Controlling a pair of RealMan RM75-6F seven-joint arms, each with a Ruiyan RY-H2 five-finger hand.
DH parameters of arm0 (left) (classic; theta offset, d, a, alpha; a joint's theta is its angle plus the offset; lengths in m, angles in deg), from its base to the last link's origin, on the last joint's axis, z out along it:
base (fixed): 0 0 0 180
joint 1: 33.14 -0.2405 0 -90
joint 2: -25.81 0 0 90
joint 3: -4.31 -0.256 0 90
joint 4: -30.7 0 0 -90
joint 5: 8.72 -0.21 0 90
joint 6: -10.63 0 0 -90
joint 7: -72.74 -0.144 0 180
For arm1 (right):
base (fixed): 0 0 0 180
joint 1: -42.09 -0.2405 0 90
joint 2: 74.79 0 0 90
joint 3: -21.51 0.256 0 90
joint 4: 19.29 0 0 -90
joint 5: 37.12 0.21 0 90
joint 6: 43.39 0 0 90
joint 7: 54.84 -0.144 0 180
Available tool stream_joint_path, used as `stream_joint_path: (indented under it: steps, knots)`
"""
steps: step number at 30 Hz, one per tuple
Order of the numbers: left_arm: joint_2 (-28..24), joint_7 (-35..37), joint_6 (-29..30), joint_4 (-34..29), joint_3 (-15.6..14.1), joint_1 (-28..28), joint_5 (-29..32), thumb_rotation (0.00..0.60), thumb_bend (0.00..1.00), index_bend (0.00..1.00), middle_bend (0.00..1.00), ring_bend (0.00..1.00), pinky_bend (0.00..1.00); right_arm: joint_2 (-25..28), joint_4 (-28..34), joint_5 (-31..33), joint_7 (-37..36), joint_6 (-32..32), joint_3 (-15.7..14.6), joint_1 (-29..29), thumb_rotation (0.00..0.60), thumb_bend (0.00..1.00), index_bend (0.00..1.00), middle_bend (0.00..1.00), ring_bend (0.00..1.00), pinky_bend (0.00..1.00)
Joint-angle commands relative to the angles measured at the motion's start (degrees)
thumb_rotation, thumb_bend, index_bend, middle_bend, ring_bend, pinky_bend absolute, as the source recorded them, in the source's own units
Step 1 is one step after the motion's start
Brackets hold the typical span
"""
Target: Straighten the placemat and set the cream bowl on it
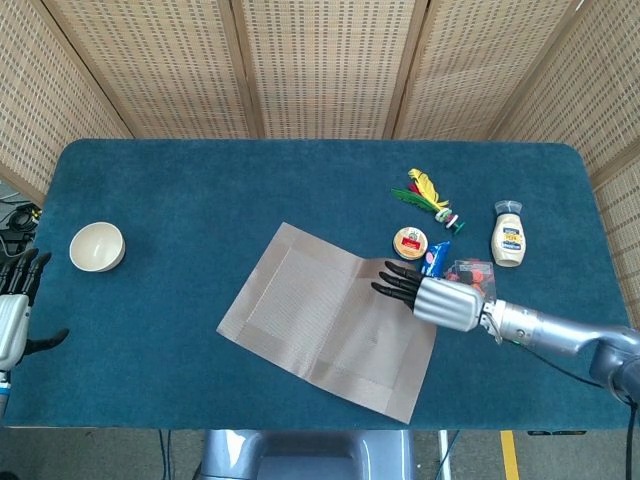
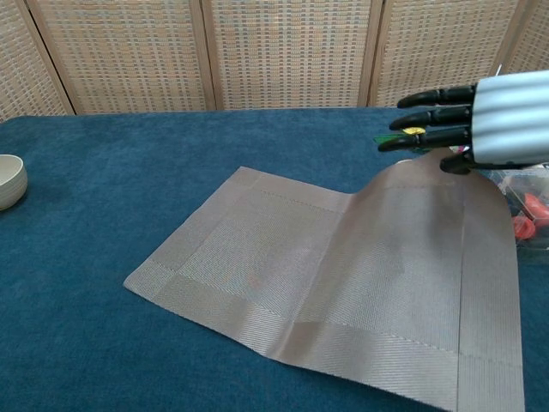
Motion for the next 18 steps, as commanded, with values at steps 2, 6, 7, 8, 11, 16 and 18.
stream_joint_path:
  steps: [2,6,7,8,11,16,18]
  knots:
    - [0.1,-0.05,-0.43,0.29,0.34,0.25,0.91,0.6,0.0,0.0,0.0,0.0,0.0,-4.43,-6.23,-0.2,-1.33,2.96,2.19,-4.84,0.6,0.55,0.71,0.0,0.0,0.0]
    - [0.18,0.0,-1.08,0.69,0.7,0.6,2.02,0.6,0.0,0.0,0.0,0.0,0.0,-7.84,-11.54,0.36,-2.35,5.74,2.39,-7.49,0.6,0.54,0.71,0.0,0.0,0.0]
    - [0.18,0.05,-1.18,0.75,0.75,0.64,2.19,0.6,0.0,0.0,0.0,0.0,0.0,-8.27,-12.38,0.53,-2.64,6.15,2.32,-7.71,0.6,0.54,0.7,0.0,0.0,0.0]
    - [0.18,0.09,-1.28,0.83,0.82,0.69,2.39,0.6,0.0,0.0,0.0,0.0,0.0,-8.67,-13.27,0.69,-2.93,6.53,2.21,-7.88,0.6,0.54,0.7,0.0,0.0,0.0]
    - [0.23,0.24,-1.82,1.15,1.0,0.93,3.14,0.6,0.0,0.0,0.0,0.0,0.0,-9.89,-16.52,1.14,-4.28,6.73,1.51,-7.83,0.6,0.51,0.7,0.0,0.0,0.0]
    - [0.47,-0.26,-2.47,1.4,1.08,1.35,3.92,0.6,0.0,0.0,0.0,0.0,0.0,-12.24,-22.28,1.96,-5.43,4.68,0.59,-7.2,0.6,0.45,0.71,0.0,0.0,0.0]
    - [0.68,-0.88,-2.07,1.11,0.83,1.31,3.3,0.6,0.0,0.0,0.0,0.0,0.0,-13.33,-24.18,3.82,-5.65,4.09,1.81,-6.97,0.6,0.32,0.62,0.0,0.0,0.0]
